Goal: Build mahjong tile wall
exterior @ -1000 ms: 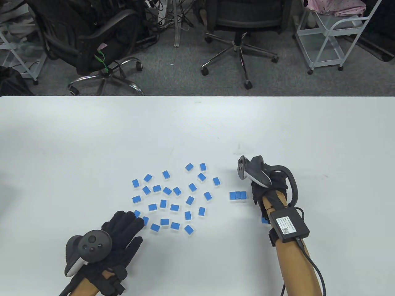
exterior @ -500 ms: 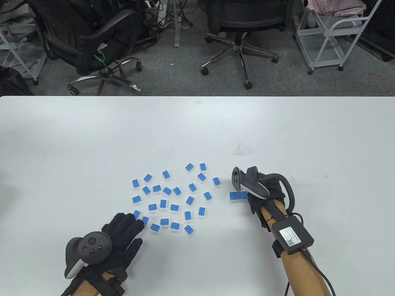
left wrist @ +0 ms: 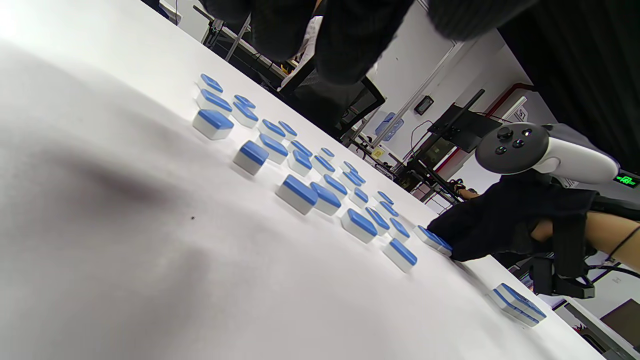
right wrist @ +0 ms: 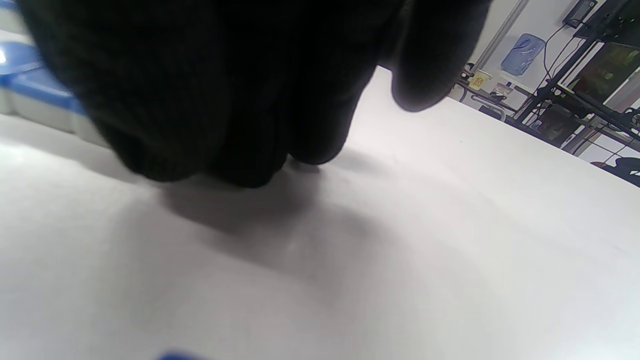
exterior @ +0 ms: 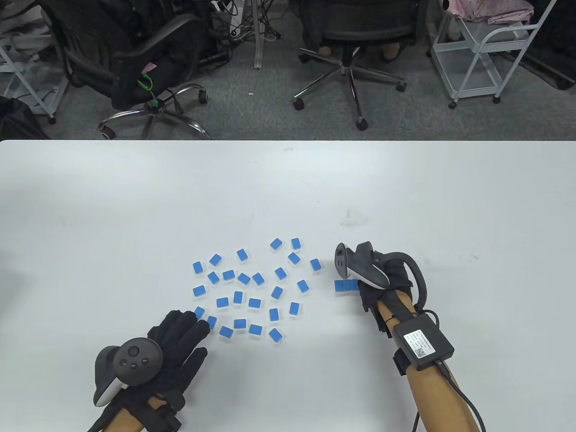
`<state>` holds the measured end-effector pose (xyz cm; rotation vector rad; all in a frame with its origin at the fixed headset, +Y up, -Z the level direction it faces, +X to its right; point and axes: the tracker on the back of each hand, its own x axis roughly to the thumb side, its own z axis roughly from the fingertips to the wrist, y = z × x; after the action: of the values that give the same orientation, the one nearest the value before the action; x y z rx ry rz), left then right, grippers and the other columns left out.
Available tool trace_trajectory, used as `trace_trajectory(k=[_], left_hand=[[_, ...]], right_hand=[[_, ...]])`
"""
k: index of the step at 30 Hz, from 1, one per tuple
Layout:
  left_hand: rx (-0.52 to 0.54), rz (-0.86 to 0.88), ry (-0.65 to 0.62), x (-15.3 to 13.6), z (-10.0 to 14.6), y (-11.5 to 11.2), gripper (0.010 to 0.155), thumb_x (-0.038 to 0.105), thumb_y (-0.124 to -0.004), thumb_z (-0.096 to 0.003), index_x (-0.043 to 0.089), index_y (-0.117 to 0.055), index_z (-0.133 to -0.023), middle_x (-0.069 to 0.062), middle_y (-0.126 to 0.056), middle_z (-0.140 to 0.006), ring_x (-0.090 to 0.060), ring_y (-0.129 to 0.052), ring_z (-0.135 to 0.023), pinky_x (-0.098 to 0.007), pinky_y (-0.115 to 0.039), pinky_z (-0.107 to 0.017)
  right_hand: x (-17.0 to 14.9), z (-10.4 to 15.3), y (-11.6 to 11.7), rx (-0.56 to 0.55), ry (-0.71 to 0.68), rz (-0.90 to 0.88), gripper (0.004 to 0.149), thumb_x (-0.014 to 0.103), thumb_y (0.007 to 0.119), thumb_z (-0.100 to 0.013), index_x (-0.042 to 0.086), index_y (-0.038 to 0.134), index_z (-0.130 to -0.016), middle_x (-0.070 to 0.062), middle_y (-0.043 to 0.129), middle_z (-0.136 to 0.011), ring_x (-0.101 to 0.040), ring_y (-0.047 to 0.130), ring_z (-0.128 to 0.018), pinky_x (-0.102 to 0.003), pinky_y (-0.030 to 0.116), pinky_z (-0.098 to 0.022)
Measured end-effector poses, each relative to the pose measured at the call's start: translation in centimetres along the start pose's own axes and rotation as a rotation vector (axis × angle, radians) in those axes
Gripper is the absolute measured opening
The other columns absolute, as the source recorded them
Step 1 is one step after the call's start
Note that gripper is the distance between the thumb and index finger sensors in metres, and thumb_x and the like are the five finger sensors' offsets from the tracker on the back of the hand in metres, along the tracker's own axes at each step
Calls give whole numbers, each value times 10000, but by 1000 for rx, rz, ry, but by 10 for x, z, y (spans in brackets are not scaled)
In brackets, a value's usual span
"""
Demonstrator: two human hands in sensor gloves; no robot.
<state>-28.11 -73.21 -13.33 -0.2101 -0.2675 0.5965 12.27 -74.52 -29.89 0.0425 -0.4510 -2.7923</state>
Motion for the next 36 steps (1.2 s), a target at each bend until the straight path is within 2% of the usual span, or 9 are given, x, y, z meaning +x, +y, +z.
trace_trajectory(k=[6, 9, 12, 17, 21, 25, 27, 31, 36], left_hand=[[-1, -3, -6, 1, 0, -1, 665, 590, -557, -512, 298, -569, -1108, -40, -409, -1218, -344, -268, -1137, -652, -248, -773], [0, -5, -5, 0, 0, 0, 662, 590, -558, -512, 301, -569, -1107, -39, -410, -1218, -344, -265, -1138, -652, -247, -773], [0, -5, -5, 0, 0, 0, 665, 590, -558, -512, 297, -569, -1108, -41, -411, -1218, -344, -266, -1137, -652, -246, -773], [2, -4, -7, 1, 0, 0, 666, 590, -557, -511, 297, -569, -1109, -41, -413, -1217, -345, -268, -1137, -651, -247, -774], [2, -2, -2, 0, 1, 0, 665, 589, -558, -511, 297, -570, -1108, -42, -416, -1216, -343, -267, -1137, -651, -247, -774], [6, -10, -1, 0, 3, 1, 666, 590, -558, -511, 295, -573, -1108, -41, -418, -1216, -345, -267, -1137, -651, -247, -773], [8, -5, 2, -1, 3, 2, 664, 589, -558, -511, 296, -572, -1106, -42, -418, -1216, -345, -269, -1136, -651, -247, -773], [4, -7, -6, 0, 1, 2, 663, 590, -557, -510, 297, -574, -1106, -41, -422, -1215, -346, -271, -1136, -651, -249, -773], [2, -8, -12, 1, -1, 2, 666, 590, -557, -511, 293, -577, -1107, -44, -425, -1215, -345, -274, -1136, -652, -250, -773]], right_hand=[[1, 1, 0, 15, -8, 34, 566, 397, 940, -295, 368, 765, -832, 141, 1002, -709, -124, 938, -824, -544, 670, -730], [0, -2, -6, 111, 20, 48, 584, 364, 866, -358, 372, 664, -906, 104, 965, -787, -188, 899, -862, -564, 621, -746], [3, -1, -25, 10, 67, 32, 570, 373, 808, -386, 371, 628, -926, 75, 931, -824, -219, 860, -885, -568, 579, -763], [43, 3, -50, -119, -18, 3, 588, 428, 837, -356, 381, 654, -913, 72, 916, -850, -226, 847, -893, -572, 574, -764], [90, -2, -43, -102, -39, 222, 665, 457, 860, -336, 440, 577, -937, 110, 848, -933, -206, 789, -952, -574, 525, -794], [117, -17, -31, -97, -10, 259, 595, 432, 899, -318, 431, 689, -875, 151, 922, -842, -144, 826, -921, -549, 520, -808], [117, -21, -33, -156, 20, 215, 541, 397, 934, -300, 397, 766, -814, 146, 978, -747, -113, 875, -873, -530, 542, -808], [106, -22, -36, -104, 0, 159, 525, 420, 930, -308, 362, 787, -809, 129, 993, -722, -116, 889, -857, -540, 530, -810], [59, -29, -34, -31, 120, 85, 532, 421, 910, -320, 355, 766, -828, 123, 974, -756, -149, 874, -879, -572, 532, -804]])
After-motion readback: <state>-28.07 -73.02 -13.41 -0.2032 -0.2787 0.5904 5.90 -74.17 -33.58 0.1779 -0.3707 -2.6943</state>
